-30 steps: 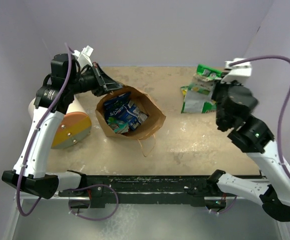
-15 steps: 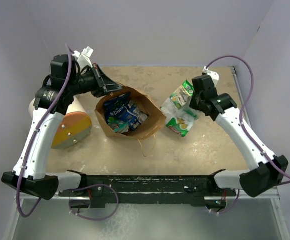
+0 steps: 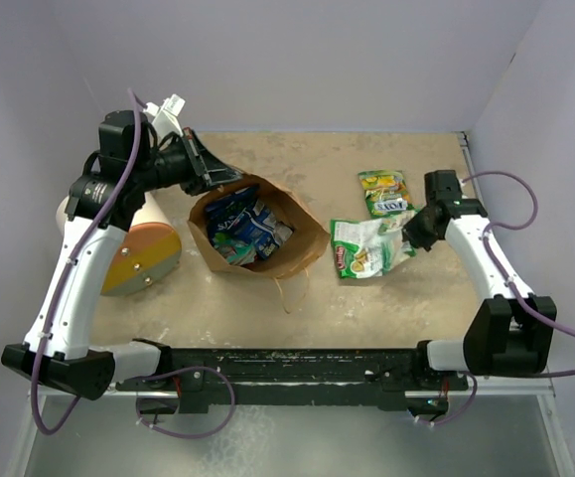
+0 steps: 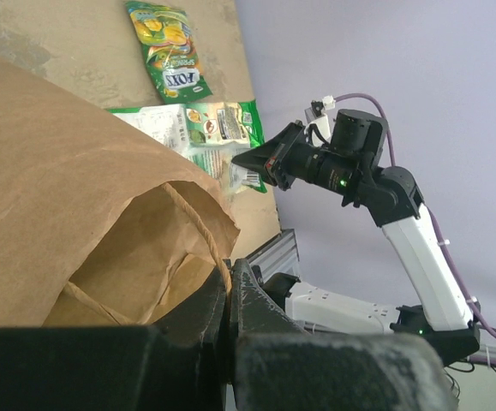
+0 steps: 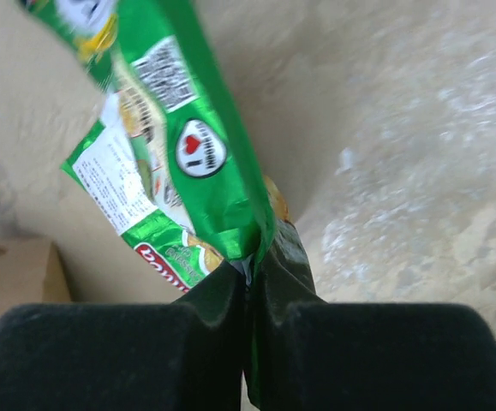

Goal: Take the snacks out of the paper bag
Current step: Place the snack at the center of the board.

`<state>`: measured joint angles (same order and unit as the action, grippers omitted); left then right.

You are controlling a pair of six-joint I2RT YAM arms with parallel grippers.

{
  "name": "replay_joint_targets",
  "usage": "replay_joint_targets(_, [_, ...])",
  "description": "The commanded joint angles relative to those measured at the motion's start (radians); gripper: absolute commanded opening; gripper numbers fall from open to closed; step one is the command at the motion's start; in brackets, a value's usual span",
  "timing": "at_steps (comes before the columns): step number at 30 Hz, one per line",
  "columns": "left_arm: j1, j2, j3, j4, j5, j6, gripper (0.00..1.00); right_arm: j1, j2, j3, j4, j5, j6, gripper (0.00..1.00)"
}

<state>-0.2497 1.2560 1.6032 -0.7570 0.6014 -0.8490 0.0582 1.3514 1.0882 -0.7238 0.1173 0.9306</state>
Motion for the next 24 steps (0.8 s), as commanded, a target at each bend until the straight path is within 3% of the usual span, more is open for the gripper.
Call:
replay_joint_targets(1, [0.006, 0.007, 0.034, 0.059, 0.044, 0.034, 0.00, -0.115, -0.003, -0.030, 0.035, 0.052, -0.097, 0.11])
replay_joint_targets(3, [0.006, 0.014, 0.047, 0.061, 0.053, 0.051, 0.00, -0.202, 0.001, -0.054, 0.037, 0.068, -0.154, 0.17])
replay_joint_targets(6, [0.006, 0.022, 0.055, 0.087, 0.075, 0.079, 0.00, -0.273, -0.003, -0.055, 0.022, 0.129, -0.209, 0.53])
replay_joint_targets(9, [0.006, 0.022, 0.047, 0.116, 0.093, 0.110, 0.00, -0.276, -0.025, -0.025, 0.023, 0.201, -0.254, 0.81])
replay_joint_targets(13, [0.006, 0.029, 0.045, 0.146, 0.130, 0.135, 0.00, -0.275, -0.023, 0.063, 0.023, 0.206, -0.342, 0.86])
replay_joint_targets(19, [0.006, 0.032, 0.046, 0.200, 0.155, 0.145, 0.00, -0.181, -0.009, 0.159, 0.120, -0.034, -0.513, 0.92])
replay_joint_targets(24, [0.006, 0.039, 0.050, 0.196, 0.147, 0.140, 0.00, -0.127, -0.012, 0.118, 0.140, -0.219, -0.475, 0.91])
